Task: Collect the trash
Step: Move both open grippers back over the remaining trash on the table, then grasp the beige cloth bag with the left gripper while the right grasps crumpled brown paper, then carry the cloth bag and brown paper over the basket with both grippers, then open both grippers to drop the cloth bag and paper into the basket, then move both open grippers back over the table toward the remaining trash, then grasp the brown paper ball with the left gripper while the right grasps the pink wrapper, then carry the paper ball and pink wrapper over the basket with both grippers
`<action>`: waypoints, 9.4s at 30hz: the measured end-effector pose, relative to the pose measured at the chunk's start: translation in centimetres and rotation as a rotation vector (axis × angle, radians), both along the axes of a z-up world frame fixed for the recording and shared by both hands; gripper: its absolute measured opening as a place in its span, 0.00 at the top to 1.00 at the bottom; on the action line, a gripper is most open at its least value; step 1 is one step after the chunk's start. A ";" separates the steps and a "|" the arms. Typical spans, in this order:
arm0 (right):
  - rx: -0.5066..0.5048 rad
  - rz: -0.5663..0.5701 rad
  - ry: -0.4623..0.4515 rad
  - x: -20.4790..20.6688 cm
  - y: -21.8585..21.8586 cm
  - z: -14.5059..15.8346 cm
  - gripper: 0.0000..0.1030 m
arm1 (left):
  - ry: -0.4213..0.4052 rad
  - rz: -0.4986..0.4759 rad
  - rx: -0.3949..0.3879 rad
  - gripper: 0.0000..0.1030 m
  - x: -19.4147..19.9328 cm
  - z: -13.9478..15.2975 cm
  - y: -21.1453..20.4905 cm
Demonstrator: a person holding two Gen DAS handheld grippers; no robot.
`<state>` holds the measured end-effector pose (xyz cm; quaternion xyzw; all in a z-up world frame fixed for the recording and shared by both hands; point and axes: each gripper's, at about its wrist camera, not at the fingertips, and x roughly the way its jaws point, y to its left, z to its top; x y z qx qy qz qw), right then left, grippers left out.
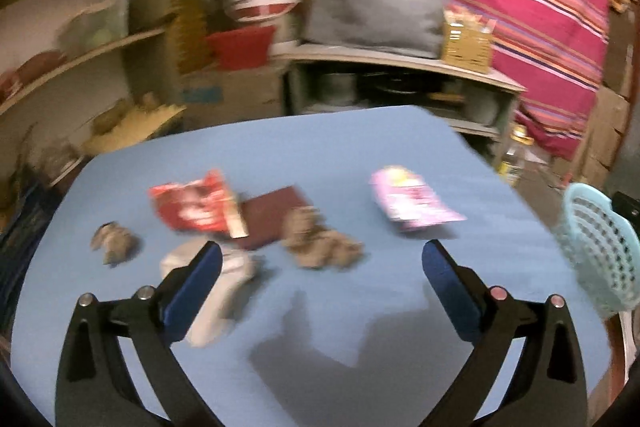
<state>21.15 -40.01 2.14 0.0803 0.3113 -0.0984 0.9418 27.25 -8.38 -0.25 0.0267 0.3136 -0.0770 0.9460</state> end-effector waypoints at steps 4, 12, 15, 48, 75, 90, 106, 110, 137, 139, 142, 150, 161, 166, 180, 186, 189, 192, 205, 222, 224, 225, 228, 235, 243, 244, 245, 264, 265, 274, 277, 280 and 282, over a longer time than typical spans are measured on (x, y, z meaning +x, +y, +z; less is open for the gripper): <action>0.001 0.055 0.008 1.9 3.4 -0.4 0.04 | 0.015 0.049 0.042 0.05 0.9 -1.7 3.8; -0.026 0.151 0.054 5.6 10.0 -1.9 0.04 | 0.150 0.097 -0.030 0.05 3.7 -5.0 9.5; -0.028 0.182 0.057 6.6 12.2 -2.2 0.04 | 0.183 0.090 -0.087 0.06 4.4 -5.5 10.6; -0.200 0.362 0.193 12.6 29.5 -7.1 0.21 | 0.045 0.177 -0.078 0.64 1.1 -0.9 19.7; -0.166 0.386 0.081 6.7 21.7 -1.9 0.44 | -0.006 0.118 -0.052 0.64 -0.3 1.4 12.9; -0.134 0.238 0.053 2.3 10.8 -0.5 0.44 | -0.016 0.010 -0.030 0.64 -0.5 1.7 4.3; -0.084 0.061 0.033 -1.9 -0.4 0.8 0.44 | -0.009 -0.112 -0.022 0.64 -1.2 1.3 -4.0; -0.085 0.024 0.035 -3.0 -3.0 0.7 0.44 | -0.007 -0.156 -0.024 0.64 -1.8 1.5 -6.7; 0.037 -0.189 0.010 -9.1 -16.1 -0.2 0.43 | 0.037 -0.538 -0.047 0.38 -4.1 0.5 -31.8; 0.043 -0.190 0.013 -9.0 -16.2 -0.3 0.43 | 0.034 -0.541 -0.036 0.36 -4.1 0.3 -32.5; 0.049 -0.184 0.020 -8.5 -16.1 -0.5 0.43 | 0.027 -0.535 -0.034 0.25 -3.9 0.4 -32.1; 0.040 -0.149 0.047 -6.4 -14.3 -1.1 0.20 | 0.009 -0.426 -0.049 0.12 -2.8 1.3 -26.6; -0.017 -0.145 0.023 -4.6 -10.2 -0.2 0.05 | -0.043 -0.284 -0.047 0.06 -2.1 3.5 -16.4; -0.032 -0.100 -0.019 -3.1 -6.4 0.7 0.04 | -0.081 -0.197 -0.019 0.04 -1.6 3.9 -9.7; -0.029 0.099 -0.007 4.4 7.0 -0.2 0.04 | -0.005 0.129 -0.010 0.04 3.1 0.0 9.0; -0.007 0.158 0.014 7.0 11.2 -1.2 0.04 | 0.057 0.215 0.000 0.04 4.5 -2.5 14.1; -0.019 0.181 0.027 7.9 12.7 -1.7 0.04 | 0.095 0.235 -0.010 0.04 5.5 -3.4 16.1; -0.026 0.190 0.036 8.7 13.7 -2.2 0.04 | 0.129 0.247 -0.016 0.05 6.7 -4.1 17.4; -0.053 0.196 0.081 10.6 14.9 -3.6 0.04 | 0.224 0.219 -0.028 0.25 9.1 -6.5 19.2; -0.144 0.257 0.165 14.7 19.7 -6.5 0.05 | 0.162 0.209 -0.059 0.53 6.9 -4.0 19.6; -0.108 0.249 0.169 15.2 19.6 -6.5 0.13 | 0.135 0.200 -0.042 0.53 6.3 -3.1 19.3; -0.084 0.246 0.173 15.5 19.4 -6.6 0.17 | 0.120 0.192 -0.039 0.53 5.8 -2.5 19.1; -0.058 0.245 0.198 16.1 19.2 -6.9 0.42 | 0.086 0.176 -0.027 0.53 4.8 -1.4 18.7; -0.066 0.259 0.194 15.2 18.5 -6.4 0.73 | 0.069 0.171 -0.035 0.53 4.4 -0.6 18.1; -0.134 0.262 0.136 12.1 16.5 -3.5 0.77 | 0.044 0.140 -0.026 0.53 3.7 0.1 15.6; -0.140 0.260 0.131 11.6 16.1 -3.2 0.77 | 0.034 0.133 -0.024 0.53 3.5 0.4 15.0; -0.147 0.255 0.124 11.0 15.4 -2.8 0.77 | 0.024 0.124 -0.022 0.53 3.3 0.6 14.5; -0.089 0.042 0.054 -1.2 -2.2 0.8 0.77 | -0.062 -0.112 -0.040 0.53 -0.4 3.1 -2.1; -0.083 0.033 0.057 -1.6 -3.0 0.7 0.77 | -0.058 -0.132 -0.043 0.53 -0.6 3.0 -3.5; -0.069 -0.065 0.117 -3.9 -10.7 -1.0 0.77 | -0.042 -0.300 -0.006 0.53 -2.1 1.7 -15.2; -0.043 -0.072 0.133 -3.6 -11.7 -1.9 0.76 | -0.028 -0.343 -0.032 0.53 -2.3 1.6 -18.1; -0.030 -0.070 0.148 -2.9 -12.0 -2.3 0.69 | -0.035 -0.375 -0.034 0.53 -2.3 1.8 -20.9; -0.027 -0.074 0.153 -2.7 -12.3 -2.6 0.61 | -0.033 -0.393 -0.040 0.53 -2.3 2.0 -22.4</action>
